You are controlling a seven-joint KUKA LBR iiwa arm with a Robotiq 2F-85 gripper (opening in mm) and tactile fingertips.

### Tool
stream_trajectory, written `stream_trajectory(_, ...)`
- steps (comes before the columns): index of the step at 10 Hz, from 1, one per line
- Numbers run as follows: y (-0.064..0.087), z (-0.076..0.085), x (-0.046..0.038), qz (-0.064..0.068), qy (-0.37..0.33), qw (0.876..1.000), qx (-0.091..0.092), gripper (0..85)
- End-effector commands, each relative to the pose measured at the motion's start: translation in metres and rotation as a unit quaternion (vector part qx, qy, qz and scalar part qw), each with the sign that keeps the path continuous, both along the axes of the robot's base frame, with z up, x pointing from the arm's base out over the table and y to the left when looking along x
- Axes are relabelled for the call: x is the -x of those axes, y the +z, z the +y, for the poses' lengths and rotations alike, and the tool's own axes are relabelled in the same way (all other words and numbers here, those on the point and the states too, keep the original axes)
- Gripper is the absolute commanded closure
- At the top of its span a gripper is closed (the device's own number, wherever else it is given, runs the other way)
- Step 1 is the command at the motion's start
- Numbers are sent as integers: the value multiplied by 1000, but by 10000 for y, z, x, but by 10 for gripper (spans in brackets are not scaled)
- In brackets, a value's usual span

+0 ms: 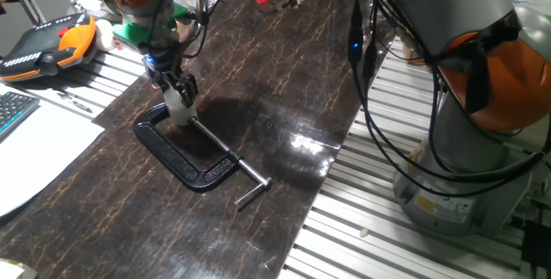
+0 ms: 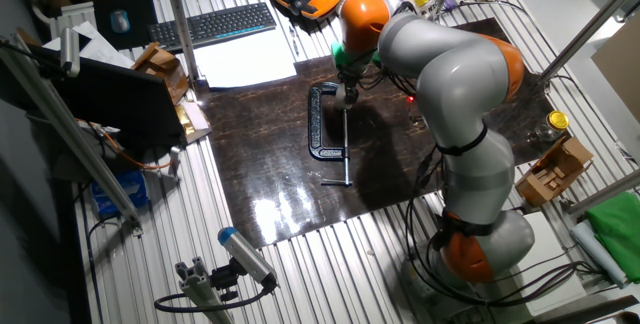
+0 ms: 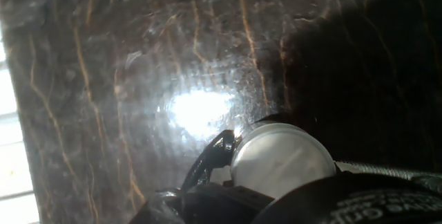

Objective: Screw the lid onto the jar

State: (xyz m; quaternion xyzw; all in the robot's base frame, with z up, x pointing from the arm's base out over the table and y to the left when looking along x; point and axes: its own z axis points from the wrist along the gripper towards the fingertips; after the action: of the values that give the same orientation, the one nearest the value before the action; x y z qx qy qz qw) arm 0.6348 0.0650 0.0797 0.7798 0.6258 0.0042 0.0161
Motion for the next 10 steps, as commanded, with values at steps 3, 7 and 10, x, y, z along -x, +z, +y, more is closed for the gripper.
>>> stream_trajectory(3,0,4,-7,4,-16,1000,-2,197)
stream_trajectory(7,2,-1,-10,9,-3,1000,1,57)
stream_trajectory(10,-7,-3,-23,17,88,996,2,17)
